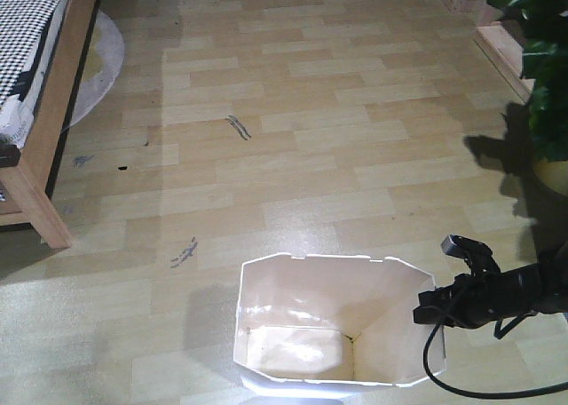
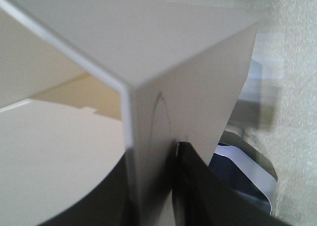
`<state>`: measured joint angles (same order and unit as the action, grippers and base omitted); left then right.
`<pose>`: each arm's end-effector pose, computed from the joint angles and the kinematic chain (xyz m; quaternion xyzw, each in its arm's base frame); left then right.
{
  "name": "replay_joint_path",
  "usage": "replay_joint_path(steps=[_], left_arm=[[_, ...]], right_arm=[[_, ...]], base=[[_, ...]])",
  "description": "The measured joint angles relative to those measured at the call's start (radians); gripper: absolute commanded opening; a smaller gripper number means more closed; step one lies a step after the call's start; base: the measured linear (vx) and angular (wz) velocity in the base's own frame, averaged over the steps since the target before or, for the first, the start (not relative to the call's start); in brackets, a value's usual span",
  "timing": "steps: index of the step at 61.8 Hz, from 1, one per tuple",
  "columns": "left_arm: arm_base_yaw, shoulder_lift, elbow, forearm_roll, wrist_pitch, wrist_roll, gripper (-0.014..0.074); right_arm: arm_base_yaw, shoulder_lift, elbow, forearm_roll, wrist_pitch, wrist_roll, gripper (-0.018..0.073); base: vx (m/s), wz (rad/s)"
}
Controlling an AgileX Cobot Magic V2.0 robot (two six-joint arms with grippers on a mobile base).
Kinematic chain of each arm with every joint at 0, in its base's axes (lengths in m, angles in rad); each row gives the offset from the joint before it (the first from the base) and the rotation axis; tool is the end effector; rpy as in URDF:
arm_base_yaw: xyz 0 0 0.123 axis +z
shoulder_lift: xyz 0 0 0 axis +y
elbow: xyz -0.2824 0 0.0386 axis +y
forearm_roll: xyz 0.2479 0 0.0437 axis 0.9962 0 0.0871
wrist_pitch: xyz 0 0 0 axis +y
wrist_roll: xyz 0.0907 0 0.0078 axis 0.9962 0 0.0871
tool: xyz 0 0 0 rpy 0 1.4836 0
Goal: Move trash bin to bedside with robot
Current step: 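Hold the bin in the right gripper while driving away from the desk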
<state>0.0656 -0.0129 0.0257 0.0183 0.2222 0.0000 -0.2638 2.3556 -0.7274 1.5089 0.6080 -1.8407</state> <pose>0.0554 0.0040 0.1849 -0.0194 0.7571 0.0288 0.6523 0.2600 -0.0164 -0.0292 -0.0369 0.9536 0.2868 0.0835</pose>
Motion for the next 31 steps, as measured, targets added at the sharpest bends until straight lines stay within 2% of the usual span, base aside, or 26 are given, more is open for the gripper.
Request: replay_joint_path(steps=[31], left_arm=[[0.0, 0.0, 0.0, 0.0, 0.0, 0.0, -0.0006]], right_arm=[[0.0, 0.0, 0.0, 0.0, -0.001, 0.0, -0.0006]], base=[[0.31, 0.07]])
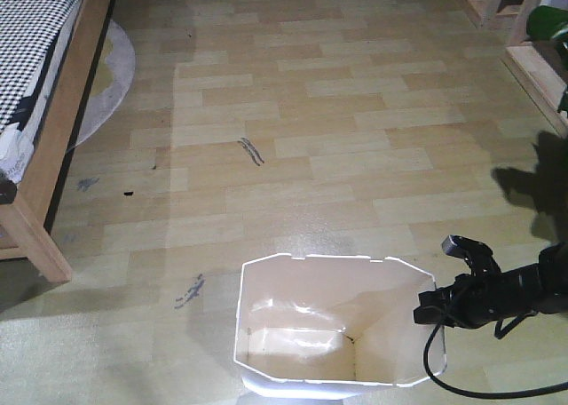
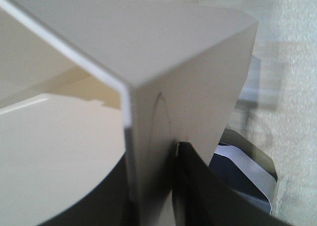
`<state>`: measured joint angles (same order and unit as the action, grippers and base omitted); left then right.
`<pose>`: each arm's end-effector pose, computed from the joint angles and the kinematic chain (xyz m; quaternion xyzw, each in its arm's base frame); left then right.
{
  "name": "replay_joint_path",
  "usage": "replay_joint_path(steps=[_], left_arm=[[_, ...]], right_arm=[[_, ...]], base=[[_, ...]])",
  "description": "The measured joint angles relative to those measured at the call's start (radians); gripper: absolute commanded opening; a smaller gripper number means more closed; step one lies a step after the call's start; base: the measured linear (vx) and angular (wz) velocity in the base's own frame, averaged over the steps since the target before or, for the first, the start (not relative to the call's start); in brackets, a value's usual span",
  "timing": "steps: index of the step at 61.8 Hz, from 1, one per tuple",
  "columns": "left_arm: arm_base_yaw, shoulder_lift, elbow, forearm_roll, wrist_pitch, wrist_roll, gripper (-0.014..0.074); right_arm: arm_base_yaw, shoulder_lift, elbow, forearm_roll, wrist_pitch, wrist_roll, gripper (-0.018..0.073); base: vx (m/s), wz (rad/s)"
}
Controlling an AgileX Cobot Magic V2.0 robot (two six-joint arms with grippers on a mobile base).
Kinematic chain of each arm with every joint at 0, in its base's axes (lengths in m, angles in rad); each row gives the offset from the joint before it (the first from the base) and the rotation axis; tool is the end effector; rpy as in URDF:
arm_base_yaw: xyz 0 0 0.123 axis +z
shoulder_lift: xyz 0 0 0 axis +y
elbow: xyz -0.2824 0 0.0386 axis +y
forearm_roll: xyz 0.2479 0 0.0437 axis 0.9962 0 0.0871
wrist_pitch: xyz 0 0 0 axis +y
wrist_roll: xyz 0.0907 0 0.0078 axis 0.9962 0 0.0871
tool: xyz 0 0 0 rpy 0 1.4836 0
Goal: Move trash bin to bedside with robot
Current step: 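Hold the bin in the right gripper while driving away from the desk, then carry the bin with the right gripper toward the bed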
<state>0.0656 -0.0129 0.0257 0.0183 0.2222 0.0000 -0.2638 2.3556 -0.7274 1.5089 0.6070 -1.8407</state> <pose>0.0554 0.0040 0.1849 -0.0194 0.7571 0.0288 0.6523 0.2600 -0.0164 -0.0292 -0.0369 0.9538 0.2864 0.0834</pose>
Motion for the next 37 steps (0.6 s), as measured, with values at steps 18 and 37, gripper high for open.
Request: replay_joint_path(steps=[18, 37], left_arm=[[0.0, 0.0, 0.0, 0.0, 0.0, 0.0, -0.0006], [0.0, 0.0, 0.0, 0.0, 0.0, 0.0, -0.0006]], right_arm=[[0.0, 0.0, 0.0, 0.0, 0.0, 0.0, -0.0006], [0.0, 0.0, 0.0, 0.001, 0.001, 0.0, -0.0006]], base=[[0.32, 0.12], [0.33, 0.12]])
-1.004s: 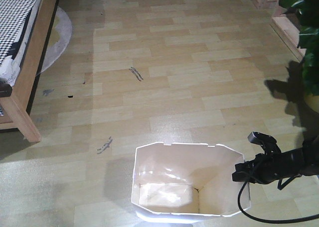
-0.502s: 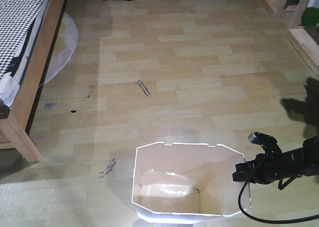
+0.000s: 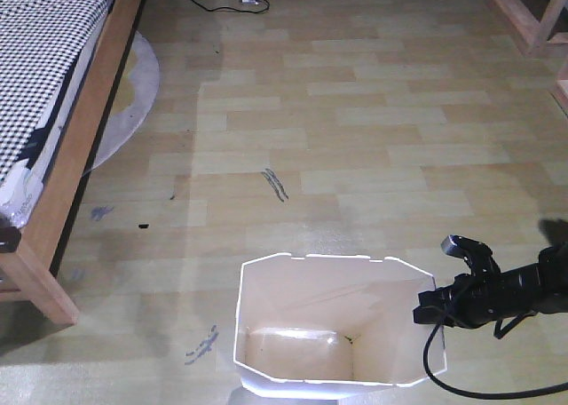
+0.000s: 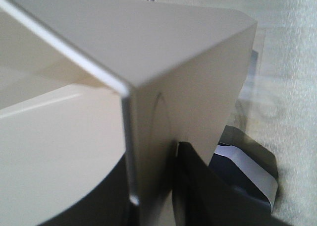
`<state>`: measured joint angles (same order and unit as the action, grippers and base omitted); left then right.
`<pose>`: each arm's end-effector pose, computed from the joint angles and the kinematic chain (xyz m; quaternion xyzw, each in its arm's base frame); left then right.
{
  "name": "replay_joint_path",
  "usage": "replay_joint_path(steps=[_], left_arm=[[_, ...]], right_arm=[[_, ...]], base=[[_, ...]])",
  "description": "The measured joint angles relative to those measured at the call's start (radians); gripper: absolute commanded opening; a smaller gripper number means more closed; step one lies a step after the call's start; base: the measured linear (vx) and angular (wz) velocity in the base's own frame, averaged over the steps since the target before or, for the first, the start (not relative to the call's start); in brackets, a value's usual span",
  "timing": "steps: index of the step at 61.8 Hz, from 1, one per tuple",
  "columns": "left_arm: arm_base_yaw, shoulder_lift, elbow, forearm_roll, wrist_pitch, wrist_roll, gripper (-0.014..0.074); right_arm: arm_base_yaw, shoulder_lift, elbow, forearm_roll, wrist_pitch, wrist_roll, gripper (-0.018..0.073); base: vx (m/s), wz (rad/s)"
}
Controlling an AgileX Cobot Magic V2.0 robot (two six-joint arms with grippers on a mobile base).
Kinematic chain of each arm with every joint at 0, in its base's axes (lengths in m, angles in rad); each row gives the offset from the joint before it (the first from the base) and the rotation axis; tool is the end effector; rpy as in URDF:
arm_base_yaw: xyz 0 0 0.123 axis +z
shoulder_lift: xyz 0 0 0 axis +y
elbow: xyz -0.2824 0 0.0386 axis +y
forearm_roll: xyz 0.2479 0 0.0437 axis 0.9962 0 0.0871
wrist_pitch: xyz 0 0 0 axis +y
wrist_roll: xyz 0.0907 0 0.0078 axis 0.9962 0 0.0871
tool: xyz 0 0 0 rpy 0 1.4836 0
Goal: Move trash bin to bedside with robot
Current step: 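Carry the bin with the right gripper toward the bed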
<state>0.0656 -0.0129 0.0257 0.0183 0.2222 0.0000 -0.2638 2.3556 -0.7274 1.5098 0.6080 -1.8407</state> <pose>0.0554 0.0040 0.1849 -0.0194 0.7571 0.0288 0.6523 0.2601 -0.0164 -0.0292 -0.0365 0.9536 0.2868 0.0837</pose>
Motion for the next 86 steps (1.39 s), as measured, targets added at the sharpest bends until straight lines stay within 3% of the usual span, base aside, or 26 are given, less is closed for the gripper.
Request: replay_joint_path(steps=[86], left_arm=[[0.0, 0.0, 0.0, 0.0, 0.0, 0.0, -0.0006]], right_arm=[[0.0, 0.0, 0.0, 0.0, -0.001, 0.0, -0.0006]], base=[[0.34, 0.03]])
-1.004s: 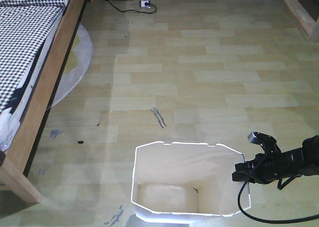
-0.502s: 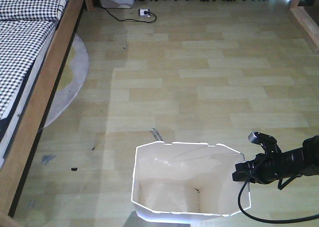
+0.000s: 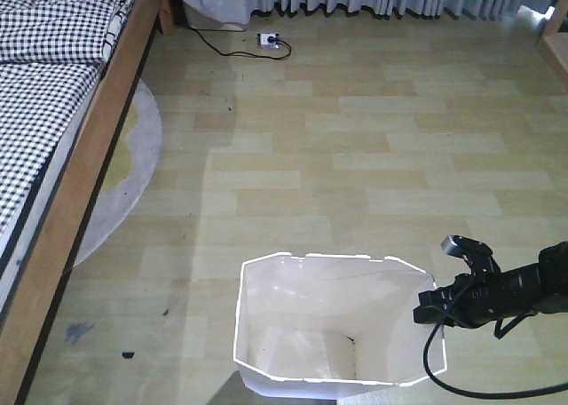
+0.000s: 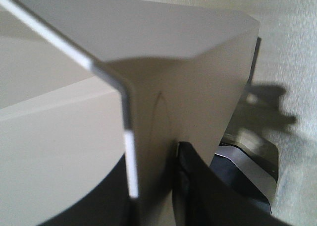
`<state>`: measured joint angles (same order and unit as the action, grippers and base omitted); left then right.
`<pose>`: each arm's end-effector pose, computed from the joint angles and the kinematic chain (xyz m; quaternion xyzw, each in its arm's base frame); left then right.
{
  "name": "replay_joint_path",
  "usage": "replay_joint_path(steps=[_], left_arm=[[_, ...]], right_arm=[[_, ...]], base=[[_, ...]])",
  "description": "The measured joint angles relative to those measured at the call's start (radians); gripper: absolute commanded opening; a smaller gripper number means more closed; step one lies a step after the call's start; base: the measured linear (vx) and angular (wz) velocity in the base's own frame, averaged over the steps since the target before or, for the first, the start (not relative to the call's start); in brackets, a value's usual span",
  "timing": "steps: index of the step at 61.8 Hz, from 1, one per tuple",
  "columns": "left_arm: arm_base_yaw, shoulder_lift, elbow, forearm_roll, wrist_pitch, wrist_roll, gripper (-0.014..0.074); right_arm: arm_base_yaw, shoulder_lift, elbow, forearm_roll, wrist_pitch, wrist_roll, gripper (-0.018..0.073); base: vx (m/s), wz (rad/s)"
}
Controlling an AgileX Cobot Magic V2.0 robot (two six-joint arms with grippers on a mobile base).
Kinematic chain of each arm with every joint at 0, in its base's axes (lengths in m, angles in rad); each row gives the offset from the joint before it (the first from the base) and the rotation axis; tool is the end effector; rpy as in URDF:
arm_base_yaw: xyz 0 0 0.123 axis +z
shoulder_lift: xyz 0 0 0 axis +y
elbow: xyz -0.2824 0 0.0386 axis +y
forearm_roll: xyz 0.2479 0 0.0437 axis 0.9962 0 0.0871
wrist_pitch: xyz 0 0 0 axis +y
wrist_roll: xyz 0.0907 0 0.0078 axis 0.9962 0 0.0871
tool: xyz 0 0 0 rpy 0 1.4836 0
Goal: Move trash bin to bedside with robot
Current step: 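Carry the bin with the right gripper toward the bed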
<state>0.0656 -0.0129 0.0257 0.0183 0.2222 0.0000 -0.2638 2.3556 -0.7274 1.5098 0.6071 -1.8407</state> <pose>0.0554 0.0040 0.1849 -0.0194 0.7571 0.0288 0.6523 0.2601 -0.0164 -0.0292 -0.0365 0.9538 0.2864 0.0836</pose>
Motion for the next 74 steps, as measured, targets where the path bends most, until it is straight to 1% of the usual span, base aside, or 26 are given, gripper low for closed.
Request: replay_joint_path(steps=[36, 74], left_arm=[[0.0, 0.0, 0.0, 0.0, 0.0, 0.0, -0.0006], [0.0, 0.0, 0.0, 0.0, 0.0, 0.0, -0.0006]], right_arm=[[0.0, 0.0, 0.0, 0.0, 0.002, 0.0, -0.0006], [0.0, 0.0, 0.0, 0.0, 0.002, 0.0, -0.0006]], base=[[0.31, 0.02], [0.25, -0.05]])
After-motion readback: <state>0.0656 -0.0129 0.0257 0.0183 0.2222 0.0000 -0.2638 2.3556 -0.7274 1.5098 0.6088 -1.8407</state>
